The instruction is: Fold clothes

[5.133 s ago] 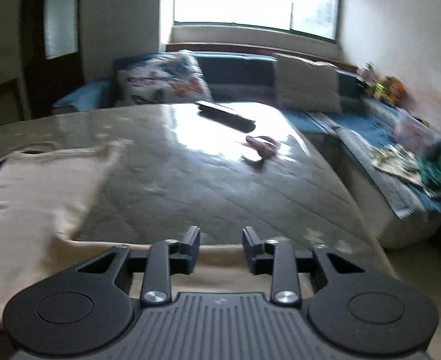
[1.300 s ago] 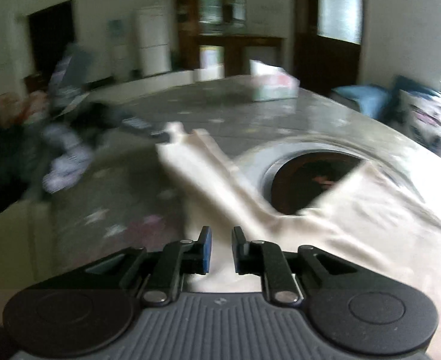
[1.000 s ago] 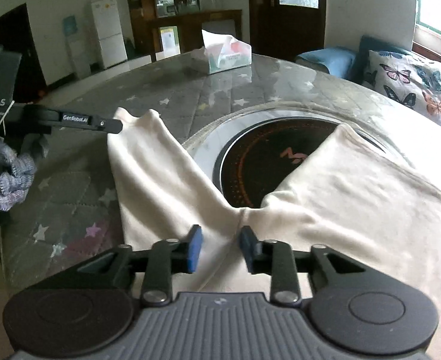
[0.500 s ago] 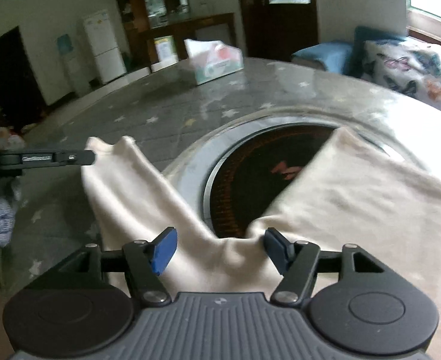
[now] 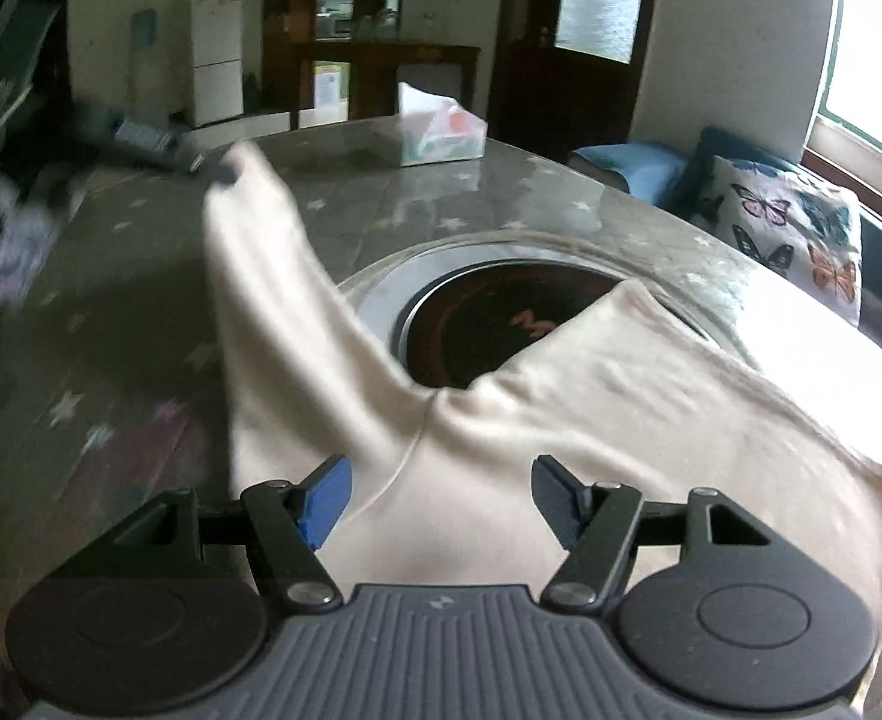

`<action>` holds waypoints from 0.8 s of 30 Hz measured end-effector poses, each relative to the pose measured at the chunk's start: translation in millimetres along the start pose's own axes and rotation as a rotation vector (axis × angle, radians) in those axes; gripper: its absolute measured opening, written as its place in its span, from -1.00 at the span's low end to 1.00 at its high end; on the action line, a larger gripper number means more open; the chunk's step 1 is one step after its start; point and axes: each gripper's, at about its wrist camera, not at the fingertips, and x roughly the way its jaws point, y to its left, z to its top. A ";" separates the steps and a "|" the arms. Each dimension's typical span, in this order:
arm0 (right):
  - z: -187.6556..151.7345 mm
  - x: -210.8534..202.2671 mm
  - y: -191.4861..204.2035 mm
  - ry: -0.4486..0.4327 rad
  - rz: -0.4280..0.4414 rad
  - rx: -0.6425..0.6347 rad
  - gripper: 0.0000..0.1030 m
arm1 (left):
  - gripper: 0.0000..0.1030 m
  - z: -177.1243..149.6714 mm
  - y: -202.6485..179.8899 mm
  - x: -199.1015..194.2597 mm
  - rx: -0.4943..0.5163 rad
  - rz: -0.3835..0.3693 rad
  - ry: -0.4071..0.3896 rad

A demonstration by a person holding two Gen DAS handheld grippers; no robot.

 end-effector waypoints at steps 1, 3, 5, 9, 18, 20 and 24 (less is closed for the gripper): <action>-3.7 -3.6 2.6 -0.006 -0.008 -0.005 0.32 | -0.93 4.6 -4.9 -5.1 0.009 -0.009 -0.015; -9.8 -6.3 7.4 -0.010 -0.028 -0.010 0.33 | -0.93 14.3 -15.2 -14.2 0.028 -0.028 -0.043; -15.5 -6.4 11.8 -0.008 -0.038 -0.012 0.33 | -0.93 23.4 -29.3 -22.1 0.051 -0.055 -0.067; -20.1 -8.5 19.1 -0.032 -0.035 -0.022 0.33 | -0.93 39.8 -65.8 -38.4 0.108 -0.129 -0.118; -29.2 -40.5 -9.1 -0.083 -0.024 0.094 0.33 | -0.93 41.1 -169.4 -55.3 0.298 -0.370 -0.144; -35.4 -52.8 -22.4 -0.092 -0.039 0.145 0.33 | -0.93 33.0 -189.7 -49.8 0.329 -0.422 -0.118; -53.4 -72.9 -48.1 -0.096 -0.097 0.231 0.33 | -0.92 10.9 -228.3 -37.3 0.388 -0.518 -0.042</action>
